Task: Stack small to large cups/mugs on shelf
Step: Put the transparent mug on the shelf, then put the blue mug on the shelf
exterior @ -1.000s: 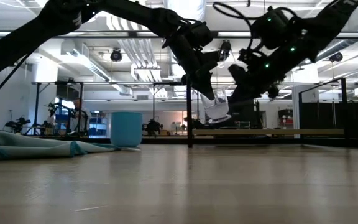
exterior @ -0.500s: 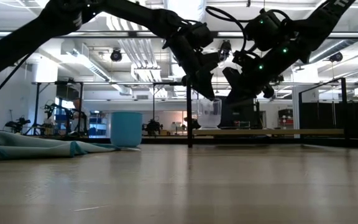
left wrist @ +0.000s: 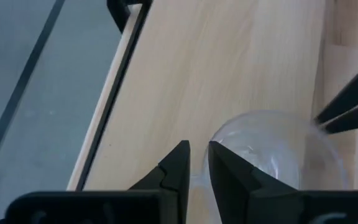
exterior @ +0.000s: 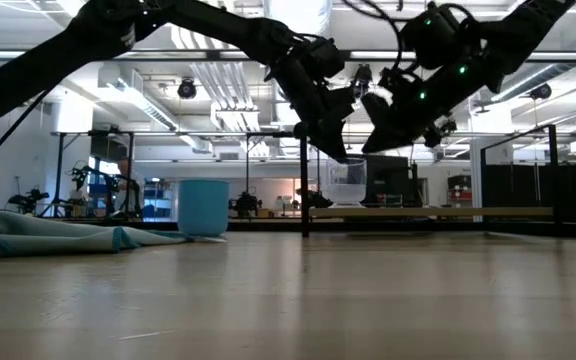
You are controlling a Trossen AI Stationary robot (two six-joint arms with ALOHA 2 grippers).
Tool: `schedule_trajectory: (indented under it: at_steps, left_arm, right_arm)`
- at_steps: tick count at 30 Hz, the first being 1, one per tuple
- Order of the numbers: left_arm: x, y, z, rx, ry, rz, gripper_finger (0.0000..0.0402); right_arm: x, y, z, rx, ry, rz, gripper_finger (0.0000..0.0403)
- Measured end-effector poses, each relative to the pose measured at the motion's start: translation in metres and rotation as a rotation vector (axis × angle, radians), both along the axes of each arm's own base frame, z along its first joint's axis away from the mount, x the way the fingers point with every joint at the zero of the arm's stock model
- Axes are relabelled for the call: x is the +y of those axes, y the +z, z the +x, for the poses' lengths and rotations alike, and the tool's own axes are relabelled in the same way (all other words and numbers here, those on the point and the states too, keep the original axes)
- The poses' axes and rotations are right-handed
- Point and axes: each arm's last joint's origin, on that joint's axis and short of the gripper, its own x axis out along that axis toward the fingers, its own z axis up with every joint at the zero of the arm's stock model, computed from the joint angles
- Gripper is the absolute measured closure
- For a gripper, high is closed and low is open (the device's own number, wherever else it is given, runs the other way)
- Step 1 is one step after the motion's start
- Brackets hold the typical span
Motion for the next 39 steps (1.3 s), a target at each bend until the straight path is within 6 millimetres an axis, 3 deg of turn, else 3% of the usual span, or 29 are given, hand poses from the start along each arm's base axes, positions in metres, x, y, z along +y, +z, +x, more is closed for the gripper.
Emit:
schedule_trajectory:
  at_steps: [6,10,14,19,25,29,34,39]
  left_arm:
    - [-0.005,0.012,-0.004,-0.008,-0.005,0.006,0.0357]
    - [-0.009,0.030,-0.010,-0.043,0.001,0.031,0.0357]
    - [-0.014,0.057,-0.022,-0.087,0.006,0.057,0.0357]
    - [-0.033,0.108,-0.056,-0.129,-0.001,0.076,0.0357]
    - [-0.065,0.149,-0.112,-0.058,0.019,0.005,0.0357]
    - [-0.077,0.156,-0.136,-0.017,0.077,-0.068,0.0357]
    - [-0.082,0.156,-0.149,-0.002,0.080,-0.075,0.0357]
    - [-0.085,0.152,-0.157,0.023,0.082,-0.085,0.0357]
  right_arm:
    - [0.006,0.029,-0.017,-0.082,0.004,-0.027,0.0394]
    - [0.011,0.047,-0.032,-0.126,0.020,-0.034,0.0394]
    - [0.019,0.065,-0.045,-0.215,0.144,0.003,0.0394]
    - [0.027,0.083,-0.060,-0.332,0.253,0.036,0.0394]
    - [0.032,0.101,-0.078,-0.430,0.262,-0.009,0.0394]
    - [0.036,0.109,-0.086,-0.471,0.303,-0.021,0.0394]
    - [0.038,0.115,-0.086,-0.546,0.376,0.011,0.0394]
    - [0.038,0.137,-0.077,-0.562,0.466,0.026,0.0377]
